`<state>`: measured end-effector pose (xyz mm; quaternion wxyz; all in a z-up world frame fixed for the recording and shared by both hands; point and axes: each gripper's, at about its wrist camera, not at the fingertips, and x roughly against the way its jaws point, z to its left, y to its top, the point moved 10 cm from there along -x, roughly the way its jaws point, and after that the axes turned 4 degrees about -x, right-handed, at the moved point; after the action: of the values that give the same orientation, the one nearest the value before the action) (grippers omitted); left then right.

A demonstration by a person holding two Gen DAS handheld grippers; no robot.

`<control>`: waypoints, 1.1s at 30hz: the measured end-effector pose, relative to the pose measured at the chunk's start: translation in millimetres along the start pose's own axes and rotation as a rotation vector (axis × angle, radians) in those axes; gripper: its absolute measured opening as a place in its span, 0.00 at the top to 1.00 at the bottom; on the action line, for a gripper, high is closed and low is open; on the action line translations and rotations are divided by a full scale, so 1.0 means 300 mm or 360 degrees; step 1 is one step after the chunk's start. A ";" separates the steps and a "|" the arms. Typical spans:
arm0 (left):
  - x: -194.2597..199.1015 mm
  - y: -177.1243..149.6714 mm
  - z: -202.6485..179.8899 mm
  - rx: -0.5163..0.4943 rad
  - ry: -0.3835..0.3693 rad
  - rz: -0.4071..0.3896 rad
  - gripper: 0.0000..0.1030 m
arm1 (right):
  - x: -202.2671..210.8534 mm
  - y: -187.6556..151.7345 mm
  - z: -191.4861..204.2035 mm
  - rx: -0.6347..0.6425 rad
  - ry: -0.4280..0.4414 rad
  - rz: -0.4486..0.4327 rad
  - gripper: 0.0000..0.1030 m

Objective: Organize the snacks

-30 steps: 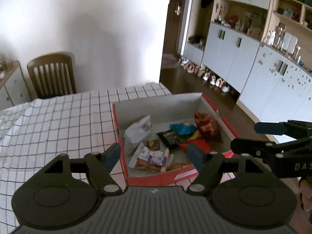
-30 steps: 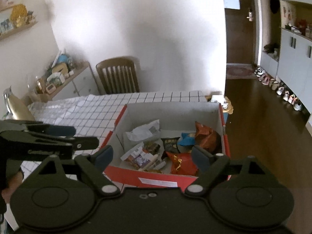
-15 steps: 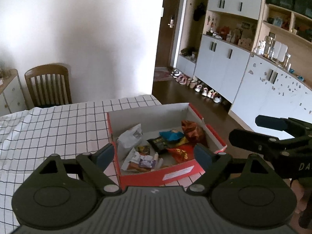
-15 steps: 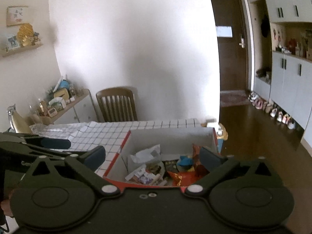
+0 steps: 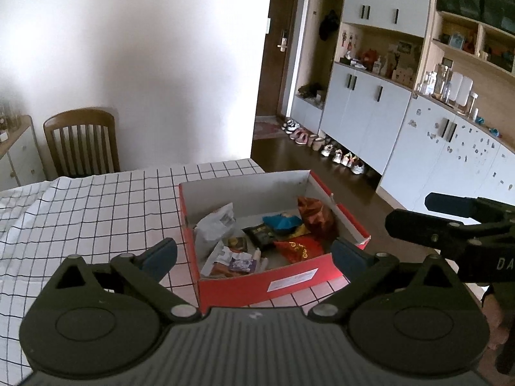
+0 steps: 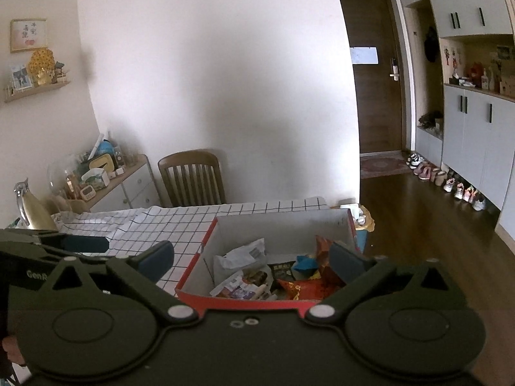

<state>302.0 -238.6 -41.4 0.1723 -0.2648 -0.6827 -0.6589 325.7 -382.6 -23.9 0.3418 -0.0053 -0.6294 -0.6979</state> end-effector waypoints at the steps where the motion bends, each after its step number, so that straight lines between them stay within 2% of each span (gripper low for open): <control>1: 0.001 -0.001 0.001 0.0000 0.0004 0.0003 0.00 | 0.003 0.000 0.002 0.0004 0.0000 0.0001 0.00; 24: 0.031 0.078 -0.033 -0.0031 0.0000 -0.0003 0.00 | 0.043 0.043 0.025 0.0024 0.0016 -0.0041 0.00; 33: 0.023 0.091 -0.029 0.0007 0.0027 0.0021 0.00 | 0.048 0.051 0.021 0.0027 0.0004 -0.0045 0.00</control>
<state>311.6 -246.4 -14.7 0.1830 -0.2632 -0.6808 -0.6585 319.4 -383.3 -3.0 0.3329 0.0074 -0.6350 -0.6971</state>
